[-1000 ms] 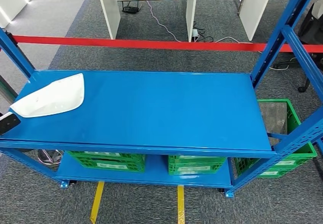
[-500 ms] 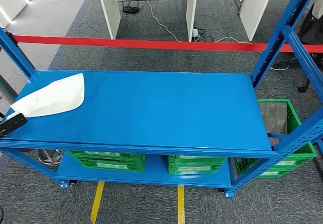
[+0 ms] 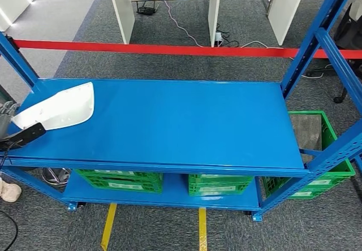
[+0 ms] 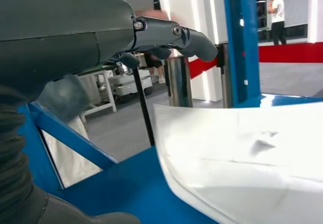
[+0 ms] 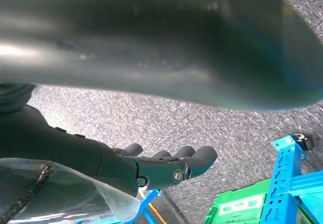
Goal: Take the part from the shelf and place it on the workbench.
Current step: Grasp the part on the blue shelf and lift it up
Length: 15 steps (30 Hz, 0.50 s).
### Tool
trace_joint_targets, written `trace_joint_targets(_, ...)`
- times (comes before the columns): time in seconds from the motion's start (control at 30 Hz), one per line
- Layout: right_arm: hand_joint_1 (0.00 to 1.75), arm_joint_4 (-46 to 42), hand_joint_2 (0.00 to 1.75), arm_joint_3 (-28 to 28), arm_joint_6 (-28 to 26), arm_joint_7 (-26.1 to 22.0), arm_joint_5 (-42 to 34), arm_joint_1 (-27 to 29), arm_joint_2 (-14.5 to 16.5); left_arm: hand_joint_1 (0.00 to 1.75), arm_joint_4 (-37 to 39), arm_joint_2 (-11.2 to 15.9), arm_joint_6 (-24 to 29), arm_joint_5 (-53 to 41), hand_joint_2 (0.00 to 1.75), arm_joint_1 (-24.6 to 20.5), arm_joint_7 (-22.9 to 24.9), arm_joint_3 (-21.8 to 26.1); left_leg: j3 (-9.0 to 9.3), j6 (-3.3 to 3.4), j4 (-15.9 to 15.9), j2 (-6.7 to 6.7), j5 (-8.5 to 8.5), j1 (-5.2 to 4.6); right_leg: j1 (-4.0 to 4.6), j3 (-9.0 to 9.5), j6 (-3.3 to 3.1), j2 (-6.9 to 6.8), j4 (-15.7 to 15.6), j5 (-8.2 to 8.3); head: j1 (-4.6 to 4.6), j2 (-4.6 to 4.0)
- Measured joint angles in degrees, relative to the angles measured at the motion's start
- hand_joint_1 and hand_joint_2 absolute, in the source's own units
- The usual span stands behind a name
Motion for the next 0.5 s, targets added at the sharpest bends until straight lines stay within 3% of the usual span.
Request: trace_joint_targets(0.5, 0.0, 0.0, 0.0, 0.0, -0.01, -0.06, 0.33, -0.02, 0.08, 0.0, 1.28, -0.84, 0.44, 0.67, 1.75, -0.67, -0.17, -1.46, 0.0, 0.0, 0.0, 0.0, 0.0, 0.0, 0.0, 0.0, 0.0, 0.0, 0.0, 0.0, 0.01, 0.0)
